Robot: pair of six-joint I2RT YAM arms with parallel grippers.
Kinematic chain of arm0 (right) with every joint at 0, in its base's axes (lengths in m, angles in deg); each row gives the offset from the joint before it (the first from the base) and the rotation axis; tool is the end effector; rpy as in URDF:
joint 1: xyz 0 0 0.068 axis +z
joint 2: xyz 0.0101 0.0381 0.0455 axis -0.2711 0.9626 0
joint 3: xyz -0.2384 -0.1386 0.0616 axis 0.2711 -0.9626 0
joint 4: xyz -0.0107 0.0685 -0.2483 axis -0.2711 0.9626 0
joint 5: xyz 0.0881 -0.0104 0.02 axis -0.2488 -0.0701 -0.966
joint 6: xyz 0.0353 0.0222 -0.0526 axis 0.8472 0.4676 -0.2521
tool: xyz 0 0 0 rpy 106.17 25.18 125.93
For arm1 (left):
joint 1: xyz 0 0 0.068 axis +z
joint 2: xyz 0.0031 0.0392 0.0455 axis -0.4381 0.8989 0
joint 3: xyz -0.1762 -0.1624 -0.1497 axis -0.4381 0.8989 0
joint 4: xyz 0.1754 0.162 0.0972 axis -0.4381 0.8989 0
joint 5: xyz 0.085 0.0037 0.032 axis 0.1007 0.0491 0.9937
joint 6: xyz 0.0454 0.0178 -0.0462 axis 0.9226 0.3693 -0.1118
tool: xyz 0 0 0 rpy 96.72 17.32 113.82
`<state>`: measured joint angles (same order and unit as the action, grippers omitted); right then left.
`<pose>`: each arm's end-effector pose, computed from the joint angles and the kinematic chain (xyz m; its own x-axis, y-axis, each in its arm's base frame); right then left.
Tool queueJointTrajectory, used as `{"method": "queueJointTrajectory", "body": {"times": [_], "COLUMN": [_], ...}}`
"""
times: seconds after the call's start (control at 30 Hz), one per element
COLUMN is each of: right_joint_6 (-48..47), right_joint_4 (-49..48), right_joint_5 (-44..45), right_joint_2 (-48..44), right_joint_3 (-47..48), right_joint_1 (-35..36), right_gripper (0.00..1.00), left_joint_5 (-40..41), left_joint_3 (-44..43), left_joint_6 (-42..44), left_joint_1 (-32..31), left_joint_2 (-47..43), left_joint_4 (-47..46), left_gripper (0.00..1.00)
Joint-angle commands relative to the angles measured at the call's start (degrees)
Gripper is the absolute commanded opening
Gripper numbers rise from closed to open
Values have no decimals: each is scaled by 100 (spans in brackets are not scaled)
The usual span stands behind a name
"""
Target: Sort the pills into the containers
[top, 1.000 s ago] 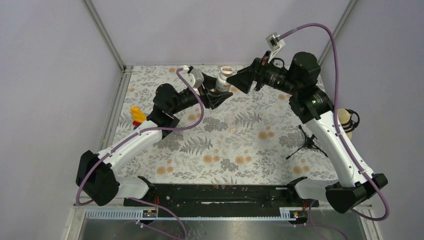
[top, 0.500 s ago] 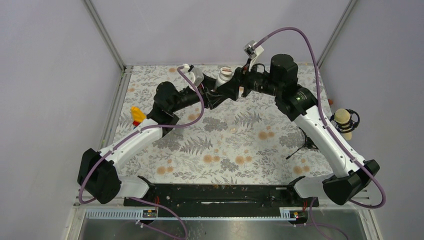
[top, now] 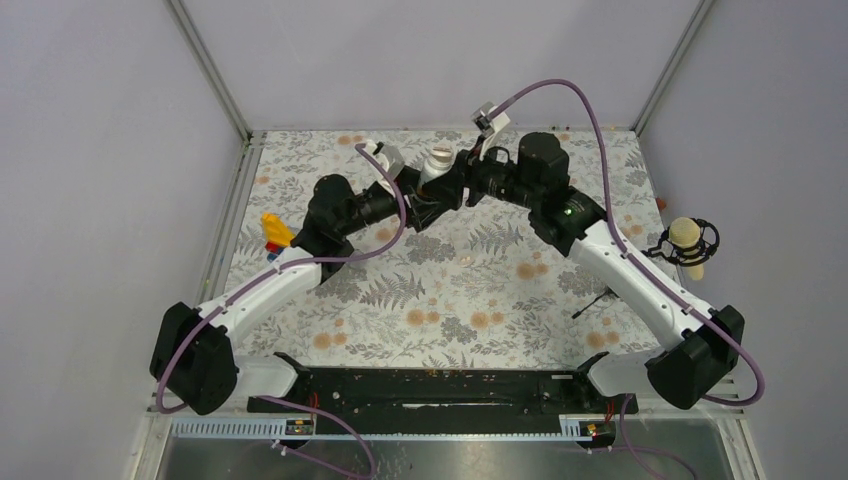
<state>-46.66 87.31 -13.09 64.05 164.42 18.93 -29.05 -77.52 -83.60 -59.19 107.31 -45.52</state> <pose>0.2528 0.2032 0.4293 -0.2355 0.0998 -0.9667 -0.8380 0.4829 0.2540 0.2427 -0.1940 0.3672 -0.0340 -0.1612 -0.9863 0.9197 0.3813 -0.0940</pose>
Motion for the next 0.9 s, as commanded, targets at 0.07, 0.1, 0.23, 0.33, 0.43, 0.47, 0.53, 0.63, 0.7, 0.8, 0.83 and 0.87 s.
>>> {"method": "queueJointTrajectory", "body": {"times": [0.07,0.1,0.23,0.33,0.43,0.47,0.53,0.63,0.7,0.8,0.83,0.87], "right_joint_6": [-168,-187,-292,-487,-634,-633,-524,-246,-60,122,150,198], "right_joint_4": [-1152,-1231,-1393,-1405,-1271,-1185,-1124,-1284,-1399,-1509,-1549,-1573], "right_joint_5": [420,422,487,481,412,326,235,231,265,404,469,558], "right_joint_2": [48,53,53,17,17,37,66,51,12,-49,-64,-81], "right_joint_3": [-336,-386,-575,-696,-737,-719,-690,-800,-928,-1060,-1100,-1123], "right_joint_1": [269,292,355,384,402,409,438,476,485,486,485,486], "right_gripper": [16,15,14,14,15,18,22,25,29,42,50,56], "left_joint_5": [-92,-95,101,346,219,179,116,58,65,-9,-38,-60], "left_joint_3": [368,392,545,684,745,747,703,624,600,599,597,594], "left_joint_6": [89,128,211,294,590,693,881,1012,1165,1207,1224,1227], "left_joint_1": [-80,-80,-33,3,26,25,26,25,25,26,25,25], "left_joint_2": [-467,-496,-632,-730,-752,-732,-700,-645,-650,-664,-662,-656], "left_joint_4": [-236,-180,40,178,348,405,539,704,731,694,691,691], "left_gripper": [71,71,72,70,54,46,24,4,0,0,0,0]}}
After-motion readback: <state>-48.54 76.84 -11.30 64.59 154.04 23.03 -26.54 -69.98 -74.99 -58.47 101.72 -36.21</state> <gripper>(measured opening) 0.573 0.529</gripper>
